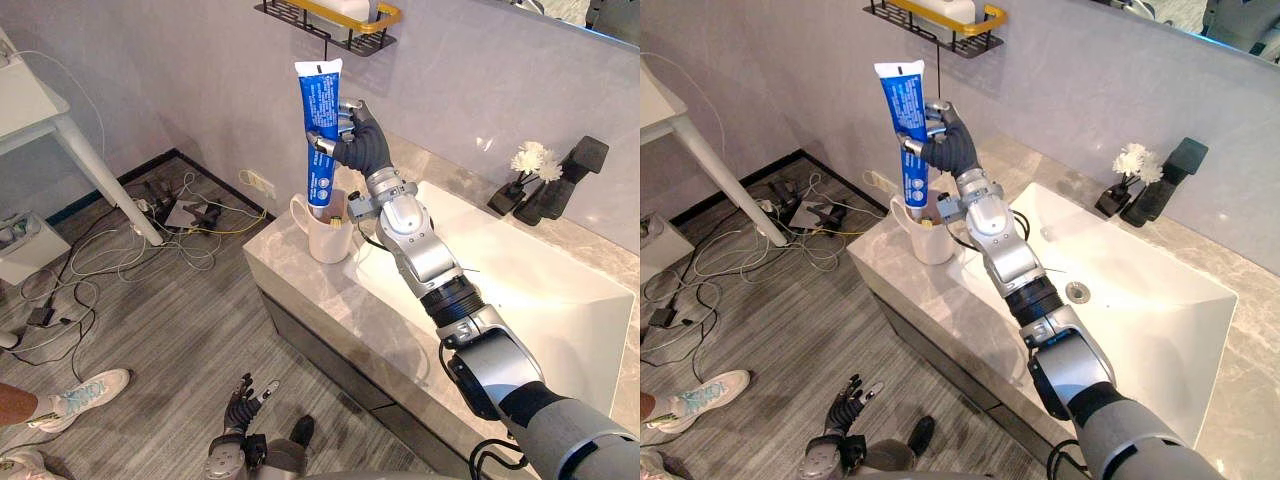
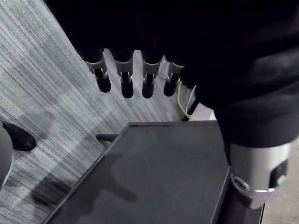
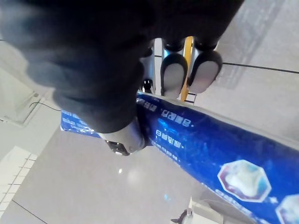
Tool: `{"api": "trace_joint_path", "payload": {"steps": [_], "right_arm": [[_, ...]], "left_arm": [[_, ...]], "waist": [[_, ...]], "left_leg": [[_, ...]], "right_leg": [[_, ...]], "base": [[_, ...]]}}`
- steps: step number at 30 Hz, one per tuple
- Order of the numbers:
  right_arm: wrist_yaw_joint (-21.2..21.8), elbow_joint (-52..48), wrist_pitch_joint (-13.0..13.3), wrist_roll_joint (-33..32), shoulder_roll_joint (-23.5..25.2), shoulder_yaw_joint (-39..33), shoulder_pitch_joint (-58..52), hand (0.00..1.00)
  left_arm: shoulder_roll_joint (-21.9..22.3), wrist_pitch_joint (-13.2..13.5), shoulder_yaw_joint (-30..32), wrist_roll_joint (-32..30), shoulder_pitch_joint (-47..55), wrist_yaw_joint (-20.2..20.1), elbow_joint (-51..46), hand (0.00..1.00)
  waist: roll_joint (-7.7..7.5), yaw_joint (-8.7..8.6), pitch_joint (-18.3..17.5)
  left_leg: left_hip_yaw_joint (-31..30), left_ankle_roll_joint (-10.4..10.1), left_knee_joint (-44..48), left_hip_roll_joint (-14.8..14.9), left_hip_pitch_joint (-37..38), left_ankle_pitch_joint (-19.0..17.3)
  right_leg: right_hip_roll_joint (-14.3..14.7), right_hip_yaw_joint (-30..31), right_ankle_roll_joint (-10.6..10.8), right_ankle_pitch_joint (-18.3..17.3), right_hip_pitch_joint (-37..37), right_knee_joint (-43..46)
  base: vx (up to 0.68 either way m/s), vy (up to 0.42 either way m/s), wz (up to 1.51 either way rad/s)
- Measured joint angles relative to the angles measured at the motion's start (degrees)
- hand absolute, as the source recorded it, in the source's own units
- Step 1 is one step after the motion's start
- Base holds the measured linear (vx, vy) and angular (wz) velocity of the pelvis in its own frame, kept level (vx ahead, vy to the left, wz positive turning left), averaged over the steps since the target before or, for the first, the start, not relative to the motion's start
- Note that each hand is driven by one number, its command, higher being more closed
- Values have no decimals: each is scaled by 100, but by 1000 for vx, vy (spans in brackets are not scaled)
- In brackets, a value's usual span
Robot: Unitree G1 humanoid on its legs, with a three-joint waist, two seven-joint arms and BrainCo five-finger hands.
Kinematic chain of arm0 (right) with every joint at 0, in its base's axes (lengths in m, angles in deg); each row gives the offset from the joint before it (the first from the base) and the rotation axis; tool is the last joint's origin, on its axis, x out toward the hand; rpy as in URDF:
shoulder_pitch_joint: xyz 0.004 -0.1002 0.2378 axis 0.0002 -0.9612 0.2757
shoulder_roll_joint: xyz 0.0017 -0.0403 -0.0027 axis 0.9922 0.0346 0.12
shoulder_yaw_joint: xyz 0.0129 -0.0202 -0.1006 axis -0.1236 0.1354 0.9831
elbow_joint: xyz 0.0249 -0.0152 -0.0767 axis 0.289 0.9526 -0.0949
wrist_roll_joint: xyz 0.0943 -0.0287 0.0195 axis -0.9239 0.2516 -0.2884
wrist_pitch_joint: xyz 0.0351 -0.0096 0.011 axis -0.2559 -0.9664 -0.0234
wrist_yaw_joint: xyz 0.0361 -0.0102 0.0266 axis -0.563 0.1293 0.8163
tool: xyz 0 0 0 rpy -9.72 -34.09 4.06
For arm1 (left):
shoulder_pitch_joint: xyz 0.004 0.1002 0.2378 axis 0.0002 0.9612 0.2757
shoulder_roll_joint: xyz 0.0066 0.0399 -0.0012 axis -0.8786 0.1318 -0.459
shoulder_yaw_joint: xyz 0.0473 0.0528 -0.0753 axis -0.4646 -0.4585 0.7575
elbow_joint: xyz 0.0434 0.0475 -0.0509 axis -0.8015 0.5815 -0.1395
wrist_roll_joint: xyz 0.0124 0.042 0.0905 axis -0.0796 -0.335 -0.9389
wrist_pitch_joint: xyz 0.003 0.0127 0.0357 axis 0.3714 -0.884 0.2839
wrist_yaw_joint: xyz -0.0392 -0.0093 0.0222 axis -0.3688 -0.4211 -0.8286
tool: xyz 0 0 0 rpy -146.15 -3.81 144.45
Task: Organize washtable
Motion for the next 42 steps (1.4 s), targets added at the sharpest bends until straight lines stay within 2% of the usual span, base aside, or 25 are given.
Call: {"api": "trace_joint_path", "payload": {"steps": [20,21,42], "right_arm": [[5,287,-20,175,-60,157,-257,100],[6,323,-20,192,-60,158,-289,0],[-6,335,-22,270,-117,104,-738,0]], "left_arm": [[-32,1,-53,-1,-6,0,7,0],[-32,1,-53,-1,-7,0,8,0],[-37,-3,-65,-7,-60,-7,54,0]], "waist": [[8,-11,7],[8,-12,8],[35,-29,89]], "left_leg": [[-28,-1,0,-9,24,0],[-28,-1,0,-8,24,0],[-25,3,0,-38,100,3]], "right_leg": [[-21,-26,-12,-100,-11,117],[-24,-26,-8,-111,-20,141],[-102,-17,6,-244,-59,383]], "base": [[0,0,0],[0,0,0],[0,0,0]]}}
